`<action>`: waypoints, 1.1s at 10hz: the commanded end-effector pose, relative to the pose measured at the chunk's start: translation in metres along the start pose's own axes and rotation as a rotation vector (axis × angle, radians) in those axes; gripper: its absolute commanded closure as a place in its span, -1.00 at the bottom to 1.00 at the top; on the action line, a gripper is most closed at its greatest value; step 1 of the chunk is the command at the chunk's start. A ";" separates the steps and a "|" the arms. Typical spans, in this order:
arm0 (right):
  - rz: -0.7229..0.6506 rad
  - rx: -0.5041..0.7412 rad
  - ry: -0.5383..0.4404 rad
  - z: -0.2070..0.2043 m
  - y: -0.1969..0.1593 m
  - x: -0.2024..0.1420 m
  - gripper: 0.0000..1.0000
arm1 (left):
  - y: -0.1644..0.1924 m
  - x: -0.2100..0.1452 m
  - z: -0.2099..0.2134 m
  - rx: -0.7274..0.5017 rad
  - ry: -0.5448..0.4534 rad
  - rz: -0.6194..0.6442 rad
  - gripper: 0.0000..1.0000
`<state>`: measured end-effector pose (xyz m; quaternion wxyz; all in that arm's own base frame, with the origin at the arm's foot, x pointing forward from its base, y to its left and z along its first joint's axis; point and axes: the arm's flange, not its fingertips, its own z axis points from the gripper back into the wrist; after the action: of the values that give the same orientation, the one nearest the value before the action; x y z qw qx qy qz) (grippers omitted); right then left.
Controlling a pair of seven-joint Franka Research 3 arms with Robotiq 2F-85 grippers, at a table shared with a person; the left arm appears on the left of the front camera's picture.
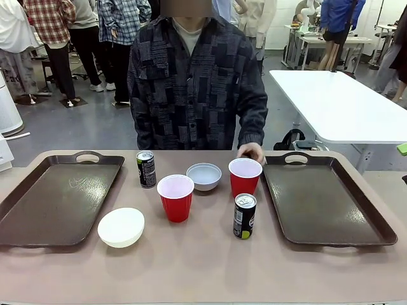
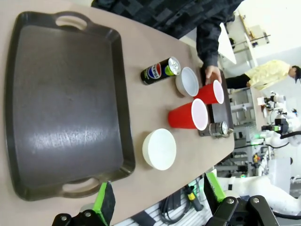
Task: Prepare tableware on both trays.
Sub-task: Pick up a Picnic Bowl from the table and place it on a Handle tray.
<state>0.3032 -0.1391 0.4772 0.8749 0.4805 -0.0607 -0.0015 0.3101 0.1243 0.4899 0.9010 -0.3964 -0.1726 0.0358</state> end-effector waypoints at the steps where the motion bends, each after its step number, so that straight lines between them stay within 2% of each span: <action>1: 0.004 0.011 -0.001 0.000 0.000 0.000 -1.00 | 0.000 0.001 0.000 -0.009 -0.010 0.002 -1.00; 7: 0.004 0.011 -0.001 0.000 0.000 0.000 -1.00 | -0.002 -0.001 -0.002 0.012 0.019 -0.011 -1.00; 9: 0.004 0.011 -0.001 0.000 0.000 0.000 -1.00 | -0.017 -0.003 -0.009 0.137 0.021 -0.058 -1.00; 11: 0.004 0.011 -0.001 0.000 0.000 0.000 -1.00 | -0.051 -0.010 -0.032 0.318 0.072 -0.142 -1.00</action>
<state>0.3032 -0.1389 0.4772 0.8750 0.4804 -0.0603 -0.0013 0.3160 0.0856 0.5032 0.9408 -0.2956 -0.1654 -0.0093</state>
